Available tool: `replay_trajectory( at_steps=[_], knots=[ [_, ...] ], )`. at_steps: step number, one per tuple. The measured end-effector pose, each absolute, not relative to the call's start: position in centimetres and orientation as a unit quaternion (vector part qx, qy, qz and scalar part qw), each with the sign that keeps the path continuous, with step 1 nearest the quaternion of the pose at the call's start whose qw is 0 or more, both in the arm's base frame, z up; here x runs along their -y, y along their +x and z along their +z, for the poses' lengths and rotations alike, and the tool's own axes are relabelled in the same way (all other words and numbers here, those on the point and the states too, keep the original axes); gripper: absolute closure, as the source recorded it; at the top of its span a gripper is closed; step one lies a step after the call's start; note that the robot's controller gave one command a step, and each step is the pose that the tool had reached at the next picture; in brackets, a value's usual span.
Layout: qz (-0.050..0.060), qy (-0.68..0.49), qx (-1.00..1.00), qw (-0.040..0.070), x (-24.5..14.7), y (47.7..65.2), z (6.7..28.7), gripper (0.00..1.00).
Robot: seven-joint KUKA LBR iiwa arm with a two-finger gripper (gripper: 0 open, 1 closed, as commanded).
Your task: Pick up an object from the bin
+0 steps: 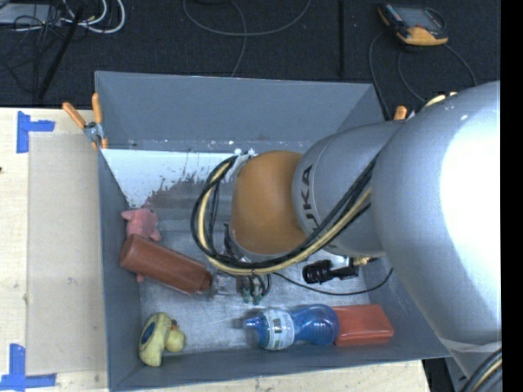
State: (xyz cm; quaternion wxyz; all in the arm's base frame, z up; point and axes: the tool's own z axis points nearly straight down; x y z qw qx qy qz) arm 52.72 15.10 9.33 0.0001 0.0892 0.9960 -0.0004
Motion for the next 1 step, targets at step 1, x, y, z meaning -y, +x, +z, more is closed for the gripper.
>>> replay_trajectory(
  at_steps=[1],
  knots=[
    [0.0, 0.089, -0.996, 0.0, -15.08, 52.69, 9.72, 1.0]
  ],
)
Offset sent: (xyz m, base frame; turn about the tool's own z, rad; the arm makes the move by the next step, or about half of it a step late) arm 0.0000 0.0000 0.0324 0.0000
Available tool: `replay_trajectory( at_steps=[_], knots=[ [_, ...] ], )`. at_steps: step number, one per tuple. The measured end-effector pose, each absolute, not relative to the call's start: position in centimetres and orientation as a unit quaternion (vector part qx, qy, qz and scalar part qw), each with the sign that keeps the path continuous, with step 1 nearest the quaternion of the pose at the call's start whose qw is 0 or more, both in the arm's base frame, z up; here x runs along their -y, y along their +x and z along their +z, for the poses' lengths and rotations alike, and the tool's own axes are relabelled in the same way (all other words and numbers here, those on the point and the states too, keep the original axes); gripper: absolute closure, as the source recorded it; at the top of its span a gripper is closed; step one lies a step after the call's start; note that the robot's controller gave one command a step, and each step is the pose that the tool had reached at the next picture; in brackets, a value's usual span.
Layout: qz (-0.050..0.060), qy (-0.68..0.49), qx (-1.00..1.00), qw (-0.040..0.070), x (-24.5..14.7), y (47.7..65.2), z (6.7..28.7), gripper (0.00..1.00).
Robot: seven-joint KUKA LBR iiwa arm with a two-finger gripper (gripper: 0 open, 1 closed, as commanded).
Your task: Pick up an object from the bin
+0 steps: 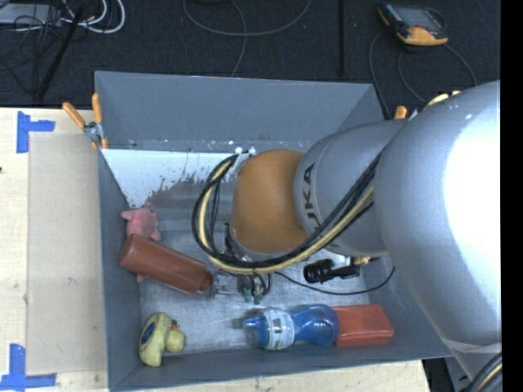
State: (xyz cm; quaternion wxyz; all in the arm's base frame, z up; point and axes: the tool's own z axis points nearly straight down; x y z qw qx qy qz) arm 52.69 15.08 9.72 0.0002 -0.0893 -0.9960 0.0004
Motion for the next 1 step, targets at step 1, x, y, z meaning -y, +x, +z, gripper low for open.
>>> replay_trajectory(
  at_steps=[1],
  knots=[
    [0.001, -0.089, 0.996, 0.002, -15.05, 52.62, 10.37, 1.0]
  ],
)
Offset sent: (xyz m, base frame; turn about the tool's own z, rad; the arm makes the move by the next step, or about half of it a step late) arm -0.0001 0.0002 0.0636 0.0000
